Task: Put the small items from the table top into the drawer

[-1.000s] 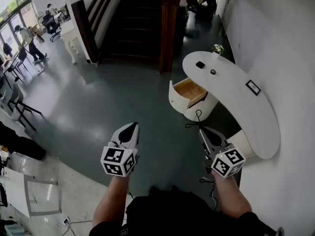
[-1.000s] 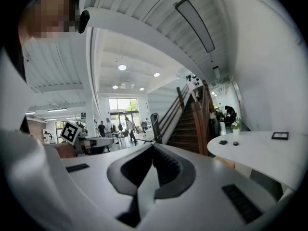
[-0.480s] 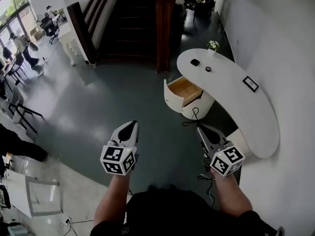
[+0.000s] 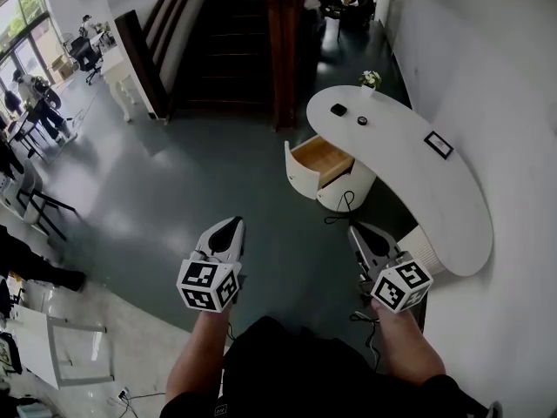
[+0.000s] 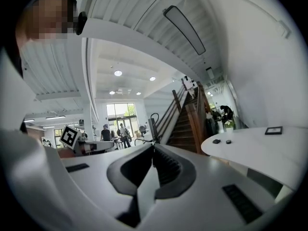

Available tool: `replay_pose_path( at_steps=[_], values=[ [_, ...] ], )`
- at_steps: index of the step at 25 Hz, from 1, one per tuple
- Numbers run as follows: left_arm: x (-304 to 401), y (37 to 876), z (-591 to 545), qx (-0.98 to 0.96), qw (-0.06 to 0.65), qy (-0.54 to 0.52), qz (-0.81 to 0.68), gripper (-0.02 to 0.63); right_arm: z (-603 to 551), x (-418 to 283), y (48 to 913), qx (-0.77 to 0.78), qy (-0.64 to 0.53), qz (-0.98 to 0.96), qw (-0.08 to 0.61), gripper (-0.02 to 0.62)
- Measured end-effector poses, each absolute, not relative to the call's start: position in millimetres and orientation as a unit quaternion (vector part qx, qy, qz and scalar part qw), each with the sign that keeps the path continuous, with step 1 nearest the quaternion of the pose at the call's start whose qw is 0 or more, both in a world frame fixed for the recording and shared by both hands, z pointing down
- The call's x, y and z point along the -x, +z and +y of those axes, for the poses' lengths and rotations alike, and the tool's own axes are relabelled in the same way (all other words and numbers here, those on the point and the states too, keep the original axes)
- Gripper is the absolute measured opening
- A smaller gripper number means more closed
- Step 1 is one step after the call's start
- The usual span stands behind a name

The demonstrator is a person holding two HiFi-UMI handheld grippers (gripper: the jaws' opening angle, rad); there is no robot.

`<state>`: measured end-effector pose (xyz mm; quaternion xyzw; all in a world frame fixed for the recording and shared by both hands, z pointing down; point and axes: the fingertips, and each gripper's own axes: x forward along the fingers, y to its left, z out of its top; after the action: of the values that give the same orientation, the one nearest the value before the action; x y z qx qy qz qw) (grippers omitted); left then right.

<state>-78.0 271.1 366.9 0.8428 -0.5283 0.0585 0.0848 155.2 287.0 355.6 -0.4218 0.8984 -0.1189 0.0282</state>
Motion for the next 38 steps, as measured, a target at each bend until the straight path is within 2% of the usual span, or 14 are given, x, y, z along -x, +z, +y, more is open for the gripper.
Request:
replay_pose_path(
  at_steps=[10, 24, 38],
  values=[
    [88.4, 382.8, 237.7, -0.852, 0.101, 0.050, -0.511, 0.012, 263.0, -137.8, 366.5, 0.431, -0.123, 0.894, 0.009, 0.012],
    [154.4, 401.3, 104.0, -0.863, 0.115, 0.051, -0.489, 0.012, 135.5, -60.5, 383.8, 0.436, -0.139, 0.889, -0.019, 0.012],
    [189.2, 396.6, 32.6, -0.883, 0.113, 0.041, -0.453, 0.012, 67.9, -15.3, 375.2, 0.461, -0.134, 0.877, -0.026, 0.012]
  ],
)
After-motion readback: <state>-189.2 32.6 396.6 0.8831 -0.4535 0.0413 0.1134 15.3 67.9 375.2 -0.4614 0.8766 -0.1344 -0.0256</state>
